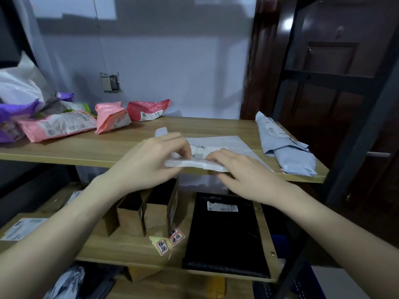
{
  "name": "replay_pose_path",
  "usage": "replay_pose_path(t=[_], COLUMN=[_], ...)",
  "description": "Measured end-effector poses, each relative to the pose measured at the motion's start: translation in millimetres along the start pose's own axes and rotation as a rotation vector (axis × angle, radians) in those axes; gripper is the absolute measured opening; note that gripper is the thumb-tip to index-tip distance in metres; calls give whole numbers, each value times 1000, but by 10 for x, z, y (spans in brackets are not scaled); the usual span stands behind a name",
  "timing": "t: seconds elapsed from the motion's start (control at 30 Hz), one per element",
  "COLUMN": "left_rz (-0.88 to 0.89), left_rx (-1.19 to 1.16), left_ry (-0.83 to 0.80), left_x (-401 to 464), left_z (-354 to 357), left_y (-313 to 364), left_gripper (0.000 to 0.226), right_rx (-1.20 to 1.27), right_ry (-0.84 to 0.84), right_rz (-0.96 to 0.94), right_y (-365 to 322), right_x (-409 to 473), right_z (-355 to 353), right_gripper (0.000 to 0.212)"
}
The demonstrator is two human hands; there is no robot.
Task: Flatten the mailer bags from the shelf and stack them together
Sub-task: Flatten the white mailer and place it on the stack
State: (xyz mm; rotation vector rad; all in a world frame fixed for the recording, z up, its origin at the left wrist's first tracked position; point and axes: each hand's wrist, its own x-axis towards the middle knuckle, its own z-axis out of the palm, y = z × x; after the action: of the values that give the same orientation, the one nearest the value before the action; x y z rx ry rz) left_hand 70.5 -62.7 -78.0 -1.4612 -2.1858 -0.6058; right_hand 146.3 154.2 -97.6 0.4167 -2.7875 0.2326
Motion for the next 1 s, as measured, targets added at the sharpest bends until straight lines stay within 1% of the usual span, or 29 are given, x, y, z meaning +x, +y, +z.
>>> replay_pose_path(t=[0.07,0.1,0.2,0.27,0.33,0.37,0.47,0.53,0.6,0.63,0.7,0.77,0.83,0.9,1.0], left_rz=[6,14,14,-69,-183,-242,-447,-546,-571,-571,-563,-574,-608,-638,-658], left_rx=[80,93,55,40,-31,-91,-328,-544,-727,-777,-826,-850,-849,-836,-819], left_ry=[150,232,447,567,647,660,601,519,450,426,401,387,346,271,110], left_x=[-19,-22,-35,-70,-141,-180,-260,-284,-294,-295,-307,-339,-397,-486,-642], left_z=[-71,-101,-185,-218,-208,-179,-85,-28,21,46,88,140,201,278,456], left_y=[195,286,486,549,601,611,656,701,797,845,905,926,918,877,775], left_gripper=[21,29,68,85,92,93,92,85,62,50,35,28,23,20,25], right_rx=[102,161,409,591,827,918,982,982,981,988,1011,1002,925,867,797], right_ry=[93,136,230,304,399,452,582,593,589,581,537,466,395,326,165], right_rz=[-13,-1,61,84,86,79,54,63,84,97,122,167,235,285,351], right_y=[-30,-48,-105,-144,-186,-212,-250,-272,-277,-284,-283,-221,-124,-17,95], right_x=[-100,-153,-322,-427,-538,-593,-771,-867,-938,-967,-1014,-1047,-1079,-1117,-1174], right_z=[-43,-83,-210,-287,-375,-430,-601,-657,-656,-645,-602,-513,-399,-279,-75], right_gripper=[23,20,17,17,13,16,24,24,23,22,21,22,20,18,20])
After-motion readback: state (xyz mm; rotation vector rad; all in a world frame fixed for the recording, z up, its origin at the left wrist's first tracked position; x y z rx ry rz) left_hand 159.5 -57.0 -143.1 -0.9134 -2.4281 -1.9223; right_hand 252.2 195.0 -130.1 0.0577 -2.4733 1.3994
